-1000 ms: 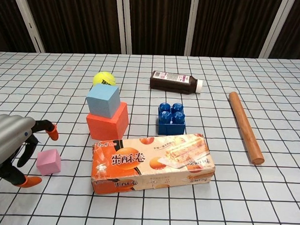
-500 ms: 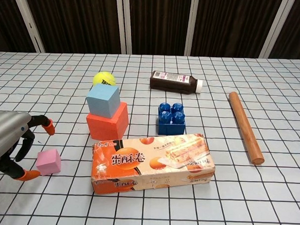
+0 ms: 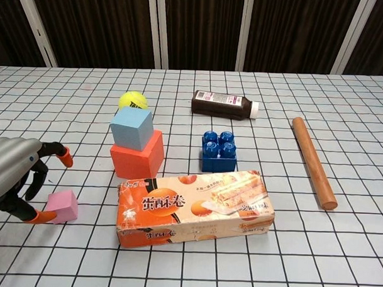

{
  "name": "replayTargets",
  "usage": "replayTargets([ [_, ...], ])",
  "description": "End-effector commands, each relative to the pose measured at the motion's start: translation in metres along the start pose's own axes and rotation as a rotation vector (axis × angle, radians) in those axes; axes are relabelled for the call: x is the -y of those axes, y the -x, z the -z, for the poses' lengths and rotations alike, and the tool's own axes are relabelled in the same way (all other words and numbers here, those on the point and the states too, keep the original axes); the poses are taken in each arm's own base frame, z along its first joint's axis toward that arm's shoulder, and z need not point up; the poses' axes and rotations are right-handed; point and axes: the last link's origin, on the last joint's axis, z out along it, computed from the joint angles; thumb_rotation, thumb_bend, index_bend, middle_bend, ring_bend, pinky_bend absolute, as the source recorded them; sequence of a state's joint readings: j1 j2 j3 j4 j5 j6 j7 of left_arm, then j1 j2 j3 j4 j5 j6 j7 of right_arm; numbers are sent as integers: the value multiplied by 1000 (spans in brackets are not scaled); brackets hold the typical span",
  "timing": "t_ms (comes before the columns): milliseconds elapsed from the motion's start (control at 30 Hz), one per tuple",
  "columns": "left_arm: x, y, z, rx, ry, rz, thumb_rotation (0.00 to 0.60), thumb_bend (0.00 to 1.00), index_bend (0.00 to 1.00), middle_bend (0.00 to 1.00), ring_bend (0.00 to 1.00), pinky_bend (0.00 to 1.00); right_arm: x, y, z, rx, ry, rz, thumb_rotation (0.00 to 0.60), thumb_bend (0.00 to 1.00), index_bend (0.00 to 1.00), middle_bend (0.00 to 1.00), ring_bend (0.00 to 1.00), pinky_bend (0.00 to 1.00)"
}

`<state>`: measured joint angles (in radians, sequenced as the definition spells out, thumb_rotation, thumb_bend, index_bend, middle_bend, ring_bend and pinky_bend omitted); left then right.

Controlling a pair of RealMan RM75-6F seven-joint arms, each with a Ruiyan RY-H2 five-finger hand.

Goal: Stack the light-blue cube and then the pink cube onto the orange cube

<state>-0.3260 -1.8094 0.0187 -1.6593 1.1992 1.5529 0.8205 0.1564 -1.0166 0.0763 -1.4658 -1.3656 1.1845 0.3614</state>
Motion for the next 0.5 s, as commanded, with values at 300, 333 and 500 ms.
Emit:
replayTargets([
  [300, 6, -1, 1, 2, -14, -18, 600, 138, 311, 732, 730, 809, 0, 0, 0, 4, -3, -5, 600, 70, 0, 42, 51, 137],
  [333, 7, -1, 1, 3, -17, -20, 600, 138, 311, 732, 730, 809, 0, 0, 0, 4, -3, -6, 600, 70, 0, 42, 51, 137],
  [500, 11, -6, 1, -7, -26, -23, 600, 138, 311, 732, 730, 809, 1, 1, 0, 10, -2, -5, 600, 70, 0, 42, 52, 137],
])
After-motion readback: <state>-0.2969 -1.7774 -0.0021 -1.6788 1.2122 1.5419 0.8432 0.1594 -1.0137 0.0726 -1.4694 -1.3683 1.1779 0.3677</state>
